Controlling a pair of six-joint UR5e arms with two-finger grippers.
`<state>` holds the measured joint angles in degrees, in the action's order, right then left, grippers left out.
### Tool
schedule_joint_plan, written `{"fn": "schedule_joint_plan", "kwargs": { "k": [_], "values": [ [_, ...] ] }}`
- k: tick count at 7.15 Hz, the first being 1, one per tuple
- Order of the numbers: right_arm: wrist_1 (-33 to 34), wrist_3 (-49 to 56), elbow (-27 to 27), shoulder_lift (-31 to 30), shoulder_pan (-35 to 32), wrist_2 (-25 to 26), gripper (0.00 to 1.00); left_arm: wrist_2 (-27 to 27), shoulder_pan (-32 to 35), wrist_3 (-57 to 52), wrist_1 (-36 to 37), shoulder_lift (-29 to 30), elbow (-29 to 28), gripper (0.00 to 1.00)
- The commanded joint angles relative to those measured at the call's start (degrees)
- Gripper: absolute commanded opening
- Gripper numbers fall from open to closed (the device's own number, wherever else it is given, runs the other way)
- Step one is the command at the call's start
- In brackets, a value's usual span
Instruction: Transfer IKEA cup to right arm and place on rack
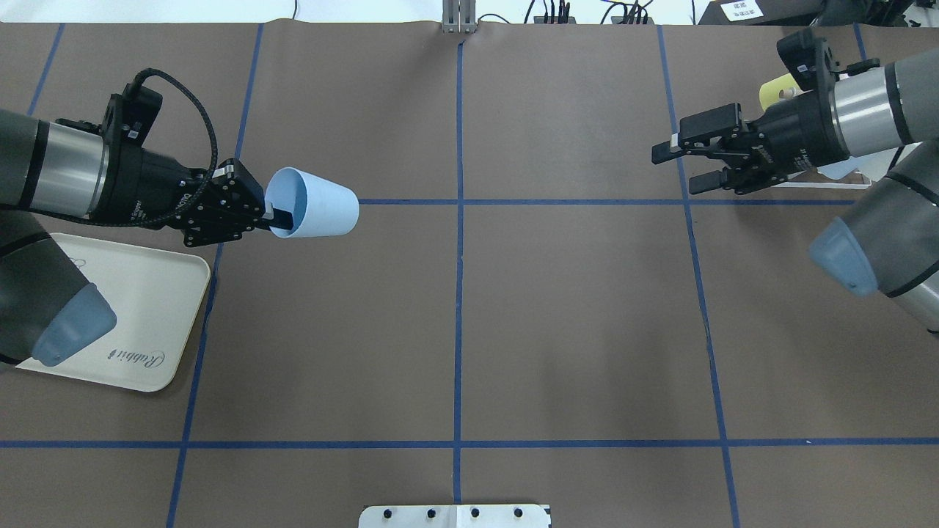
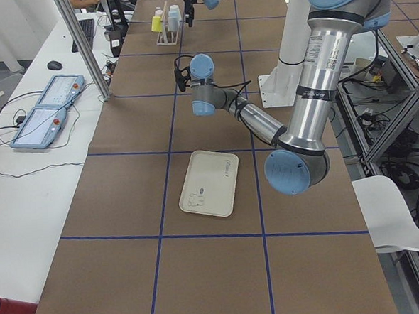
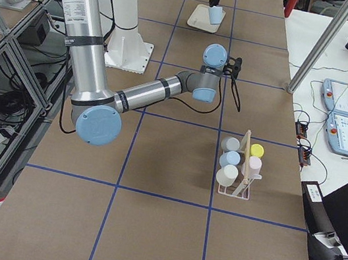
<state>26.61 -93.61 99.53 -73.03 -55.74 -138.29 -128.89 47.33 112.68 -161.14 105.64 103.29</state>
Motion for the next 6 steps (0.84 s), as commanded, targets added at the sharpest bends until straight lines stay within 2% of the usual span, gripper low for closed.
{"fn": "schedule_joint_plan", "kwargs": {
  "k": [1,3,5,6],
  "values": [
    [-13.4,-15.2,0.0,5.2,6.7,8.7,1.0,10.4,-5.0,15.2,-25.8,1.2,-6.3,0.0],
    [-24.8,-20.5,-0.4,5.1,10.8,13.7,1.0,22.8,-12.2,19.1,-29.0,5.5,-6.4,0.0],
    [-35.1,-27.5,-0.3,4.8,13.0,19.2,1.0,23.2,-12.3,23.0,-31.5,5.9,-6.4,0.0],
    [-36.8,-27.8,-0.4,4.8,13.9,20.6,1.0,23.2,-12.7,25.6,-32.4,6.9,-6.3,0.0]
  ]
}}
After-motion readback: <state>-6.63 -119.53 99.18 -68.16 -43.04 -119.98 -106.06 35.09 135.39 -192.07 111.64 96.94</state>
